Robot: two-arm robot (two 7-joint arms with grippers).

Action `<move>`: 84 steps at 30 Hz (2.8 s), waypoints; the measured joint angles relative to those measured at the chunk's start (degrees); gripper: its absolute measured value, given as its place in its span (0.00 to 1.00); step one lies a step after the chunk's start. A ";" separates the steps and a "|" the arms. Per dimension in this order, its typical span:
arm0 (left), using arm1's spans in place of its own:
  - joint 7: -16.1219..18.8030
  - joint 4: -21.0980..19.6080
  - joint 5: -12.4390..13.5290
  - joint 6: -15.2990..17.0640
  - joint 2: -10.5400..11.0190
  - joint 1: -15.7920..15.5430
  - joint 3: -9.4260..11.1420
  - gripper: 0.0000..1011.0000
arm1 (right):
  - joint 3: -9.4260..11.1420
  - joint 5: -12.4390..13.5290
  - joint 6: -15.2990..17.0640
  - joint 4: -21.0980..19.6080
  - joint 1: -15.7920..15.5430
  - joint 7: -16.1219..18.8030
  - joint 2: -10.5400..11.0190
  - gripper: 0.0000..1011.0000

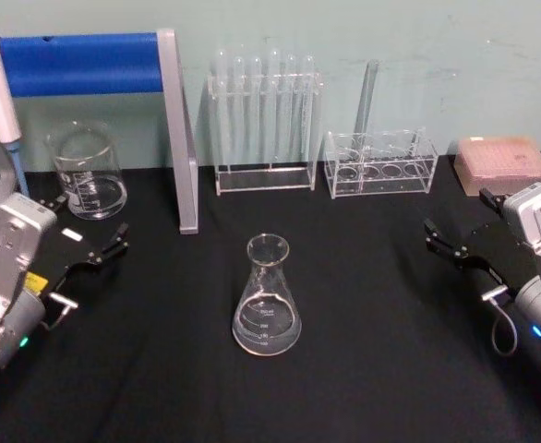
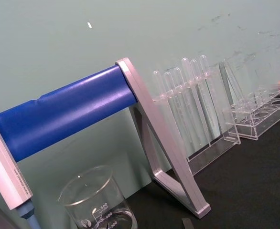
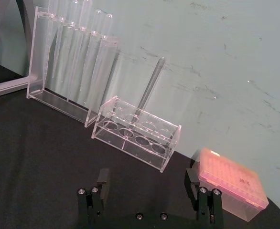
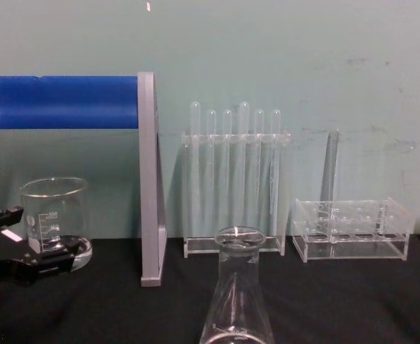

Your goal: Grasp the erlenmeyer flask with one hand, shake it three times, then place it back.

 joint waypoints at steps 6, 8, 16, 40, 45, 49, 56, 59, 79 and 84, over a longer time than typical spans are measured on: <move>0.00 0.00 0.00 0.00 0.00 0.00 0.00 0.99 | 0.00 0.00 0.00 0.01 0.00 0.00 0.03 0.99; 0.00 0.00 0.00 0.00 0.00 0.00 0.00 0.99 | 0.00 0.00 0.00 0.01 0.00 0.00 0.04 0.99; 0.00 0.00 0.00 0.00 0.00 0.00 0.00 0.99 | 0.00 0.00 0.00 0.01 0.00 0.00 0.04 0.99; 0.00 0.00 0.00 0.00 0.00 0.00 0.00 0.99 | 0.44 5.72 -8.53 -5.71 -6.03 19.57 5.40 0.99; 0.00 0.00 0.00 0.00 0.00 0.00 0.00 0.99 | -0.07 9.15 -9.15 -6.78 -6.72 25.63 5.58 0.99; 0.00 0.00 0.00 0.00 0.00 0.00 0.00 0.99 | -0.62 11.27 -9.21 -7.22 -6.76 29.61 5.13 0.99; 0.00 0.00 0.00 0.00 0.00 0.00 0.00 0.99 | -1.88 12.73 -9.00 -7.34 -5.95 34.63 3.63 0.99; 0.00 0.00 0.00 0.00 0.00 0.00 0.00 0.99 | -2.31 13.23 -8.67 -6.80 -5.23 36.47 2.64 0.99; 0.00 0.00 0.00 0.00 0.00 0.00 0.00 0.99 | -4.34 11.65 -4.65 0.83 2.37 40.74 -5.92 0.99; 0.00 0.00 0.00 0.00 0.00 0.00 0.00 0.99 | -4.83 10.81 -4.15 2.97 4.33 41.06 -7.76 0.99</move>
